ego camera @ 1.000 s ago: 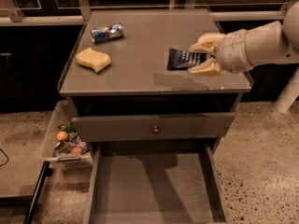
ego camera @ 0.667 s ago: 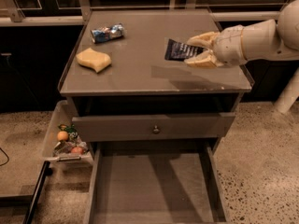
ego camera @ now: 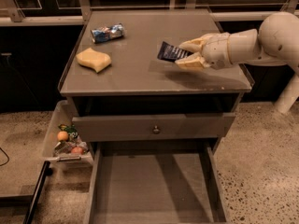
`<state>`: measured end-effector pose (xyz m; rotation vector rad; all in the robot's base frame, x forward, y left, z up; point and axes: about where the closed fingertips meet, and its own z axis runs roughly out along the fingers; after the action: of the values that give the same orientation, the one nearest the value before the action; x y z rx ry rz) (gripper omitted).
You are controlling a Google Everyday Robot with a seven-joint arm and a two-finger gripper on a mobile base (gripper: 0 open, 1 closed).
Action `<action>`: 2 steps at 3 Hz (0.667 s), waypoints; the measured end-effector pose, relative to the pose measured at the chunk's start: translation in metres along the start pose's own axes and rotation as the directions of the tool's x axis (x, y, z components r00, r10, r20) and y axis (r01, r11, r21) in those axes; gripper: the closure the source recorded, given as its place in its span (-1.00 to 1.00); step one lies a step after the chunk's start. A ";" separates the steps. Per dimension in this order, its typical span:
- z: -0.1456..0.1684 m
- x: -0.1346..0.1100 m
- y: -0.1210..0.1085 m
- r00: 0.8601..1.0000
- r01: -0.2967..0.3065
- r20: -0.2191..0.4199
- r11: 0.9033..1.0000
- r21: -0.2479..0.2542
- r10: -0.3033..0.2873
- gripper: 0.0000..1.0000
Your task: Pick rxbar blueberry from middle drawer and place on counter
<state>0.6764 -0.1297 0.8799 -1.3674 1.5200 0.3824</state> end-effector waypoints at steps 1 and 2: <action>0.017 0.004 -0.001 0.999 -0.045 0.009 0.999 -0.021 0.045 1.00; 0.017 0.004 -0.001 0.999 -0.046 0.009 0.999 -0.021 0.046 0.62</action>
Offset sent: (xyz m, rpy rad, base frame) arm 0.0076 0.0086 -0.0091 0.0218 0.0372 0.0003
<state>0.6854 -0.1192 0.8691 -1.3473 1.5457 0.4338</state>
